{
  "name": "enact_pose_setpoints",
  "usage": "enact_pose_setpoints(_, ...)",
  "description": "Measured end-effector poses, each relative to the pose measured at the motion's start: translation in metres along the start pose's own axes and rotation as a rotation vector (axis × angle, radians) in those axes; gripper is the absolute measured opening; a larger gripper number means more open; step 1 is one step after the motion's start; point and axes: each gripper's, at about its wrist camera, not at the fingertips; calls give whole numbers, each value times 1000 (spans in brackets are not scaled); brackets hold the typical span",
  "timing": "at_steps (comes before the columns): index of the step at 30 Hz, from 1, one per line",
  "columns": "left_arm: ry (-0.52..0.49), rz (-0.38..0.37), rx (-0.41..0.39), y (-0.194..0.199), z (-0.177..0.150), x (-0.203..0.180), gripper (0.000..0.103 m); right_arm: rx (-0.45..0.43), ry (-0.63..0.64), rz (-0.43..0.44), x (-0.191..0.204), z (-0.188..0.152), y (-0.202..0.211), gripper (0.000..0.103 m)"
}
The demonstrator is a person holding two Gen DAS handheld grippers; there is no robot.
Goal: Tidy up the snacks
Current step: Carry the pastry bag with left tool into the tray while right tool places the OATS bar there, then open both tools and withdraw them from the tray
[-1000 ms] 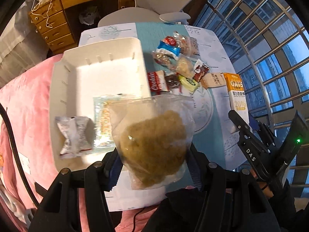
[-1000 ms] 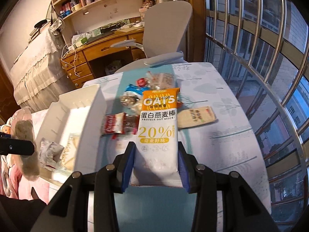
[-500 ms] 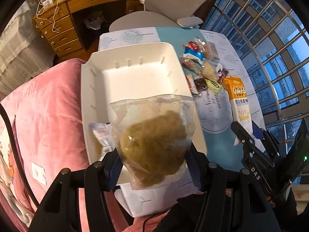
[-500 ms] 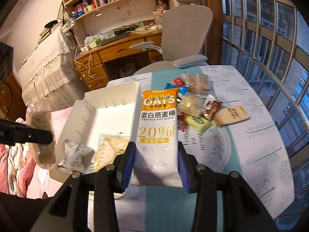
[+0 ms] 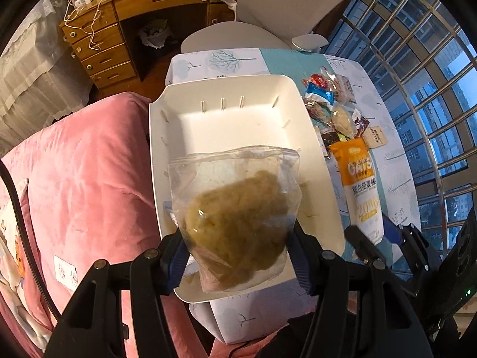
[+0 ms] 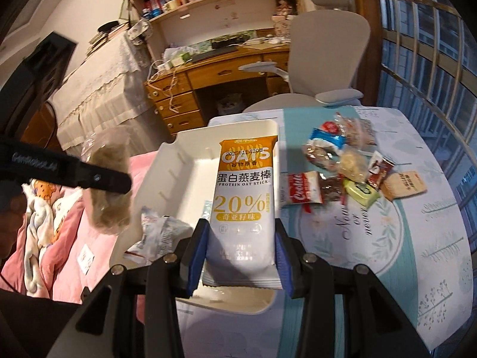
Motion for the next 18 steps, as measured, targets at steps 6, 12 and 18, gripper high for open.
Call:
enact_pose_setpoints(6,-34,-3,-41,-1,-4,-5,72,41,-5,17,3,-4,-6,53)
enact_pose_setpoints(12,-93,-20,-51,-5,-5,-17,72,64,-32,7,-6,-10,-6,55)
enact_pose_setpoints(18,-76,-51,-24,-14,-4,-27,72,88,-71,-9,-23,-18,-5,55)
Point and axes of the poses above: each gripper's, at about its wrist camera, not at the fingertips, and y roughly against the way its jaws point, x to its left, z to its top, and after that the axes turned 13 degrees about -z, right-handed
